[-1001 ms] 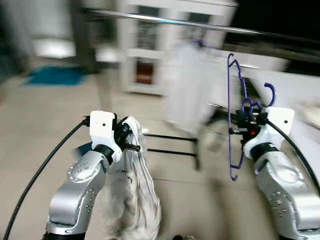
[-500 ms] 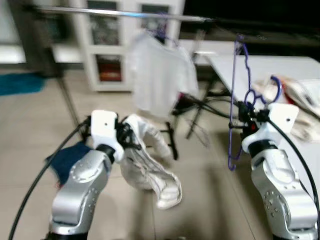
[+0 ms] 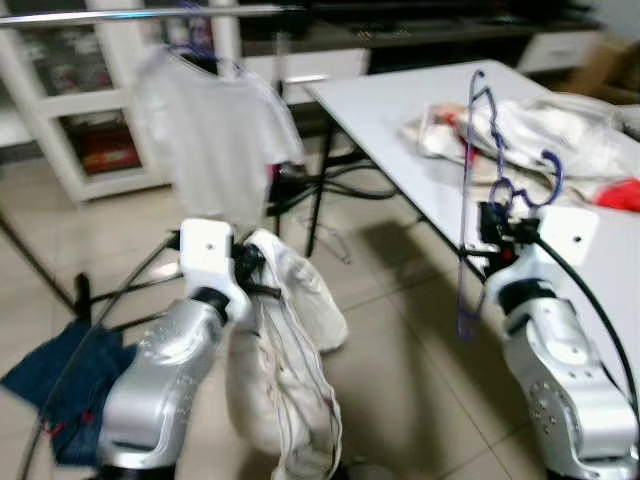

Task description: Hang hanger

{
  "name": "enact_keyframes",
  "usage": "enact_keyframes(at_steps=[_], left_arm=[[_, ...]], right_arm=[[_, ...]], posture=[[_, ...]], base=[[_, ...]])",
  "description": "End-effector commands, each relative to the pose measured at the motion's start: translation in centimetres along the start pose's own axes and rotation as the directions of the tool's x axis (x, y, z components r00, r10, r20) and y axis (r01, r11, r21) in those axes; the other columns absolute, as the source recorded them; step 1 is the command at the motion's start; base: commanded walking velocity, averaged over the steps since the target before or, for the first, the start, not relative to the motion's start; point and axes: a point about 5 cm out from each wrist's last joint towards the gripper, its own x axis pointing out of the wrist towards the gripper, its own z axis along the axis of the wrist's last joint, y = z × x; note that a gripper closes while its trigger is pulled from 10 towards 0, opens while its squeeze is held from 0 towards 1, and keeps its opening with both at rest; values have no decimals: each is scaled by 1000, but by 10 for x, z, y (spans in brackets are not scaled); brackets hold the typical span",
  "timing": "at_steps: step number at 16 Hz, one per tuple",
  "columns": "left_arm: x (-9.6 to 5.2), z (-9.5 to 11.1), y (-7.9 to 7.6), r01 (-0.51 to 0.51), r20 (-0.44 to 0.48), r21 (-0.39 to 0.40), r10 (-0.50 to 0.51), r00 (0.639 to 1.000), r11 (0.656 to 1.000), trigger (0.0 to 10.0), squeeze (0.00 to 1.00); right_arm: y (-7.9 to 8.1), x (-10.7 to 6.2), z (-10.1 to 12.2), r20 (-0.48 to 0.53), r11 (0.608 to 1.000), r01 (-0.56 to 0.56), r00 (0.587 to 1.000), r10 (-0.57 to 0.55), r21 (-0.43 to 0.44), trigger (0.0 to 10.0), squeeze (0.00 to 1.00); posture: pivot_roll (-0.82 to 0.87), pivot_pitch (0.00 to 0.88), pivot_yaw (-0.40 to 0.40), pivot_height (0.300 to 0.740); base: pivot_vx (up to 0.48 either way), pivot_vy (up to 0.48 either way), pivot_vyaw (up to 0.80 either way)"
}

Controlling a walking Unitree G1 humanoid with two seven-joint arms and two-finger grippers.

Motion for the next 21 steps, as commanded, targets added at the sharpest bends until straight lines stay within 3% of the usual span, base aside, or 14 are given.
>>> enact_keyframes(at_steps=[1, 3, 4, 5, 8, 12, 15, 18, 21], left_arm=[[0, 13, 1, -1, 57, 23, 0, 998, 1000, 10000, 0], [0, 13, 1, -1, 57, 23, 0, 998, 1000, 10000, 0], [-2, 10, 0, -31, 52, -90, 36, 998, 995, 10000, 0], [-5, 4, 2, -97, 23, -174, 102, 994, 980, 10000, 0], [-1, 5, 4, -113, 35, -88, 116, 993, 990, 10000, 0], [-2, 13, 19, -227, 99, -152, 243, 965, 962, 10000, 0], [0, 10, 16, -195, 101, -138, 210, 972, 971, 10000, 0], [7, 11, 8, -92, 85, -104, 101, 991, 990, 10000, 0], [3, 14, 12, -96, 125, -70, 104, 987, 993, 10000, 0]], right_arm=[[2, 1, 5, 22, 1000, -3, 1000, 3, -4, 10000, 0], [2, 1, 5, 22, 1000, -3, 1000, 3, -4, 10000, 0], [3, 4, 1, 15, 1000, 10, 1000, -10, 14, 10000, 0], [3, 8, 1, 7, 999, 33, 999, -33, 15, 10000, 0], [3, 6, -2, -44, 999, 8, 999, -7, 37, 10000, 0], [0, 5, -4, -98, 994, -26, 994, 37, 109, 10000, 0], [-1, 4, -6, -111, 998, -16, 994, 23, 62, 10000, 0], [-3, 1, 6, -89, 999, -29, 996, 30, 20, 10000, 0], [-1, -2, 6, -78, 997, -73, 994, 70, -30, 10000, 0]], posture=[[68, 0, -67, 740], [68, 0, -67, 740], [73, 0, -108, 740], [68, 0, -99, 740], [66, 0, -85, 740], [77, 0, -85, 740], [42, 0, -66, 740], [11, 0, -32, 740], [0, 0, -34, 740]], base=[[0, 0, -800], [0, 0, -800], [0, 0, -800], [0, 0, -800], [0, 0, -800], [0, 0, -800], [0, 0, -800], [0, 0, -800], [0, 0, -800]])
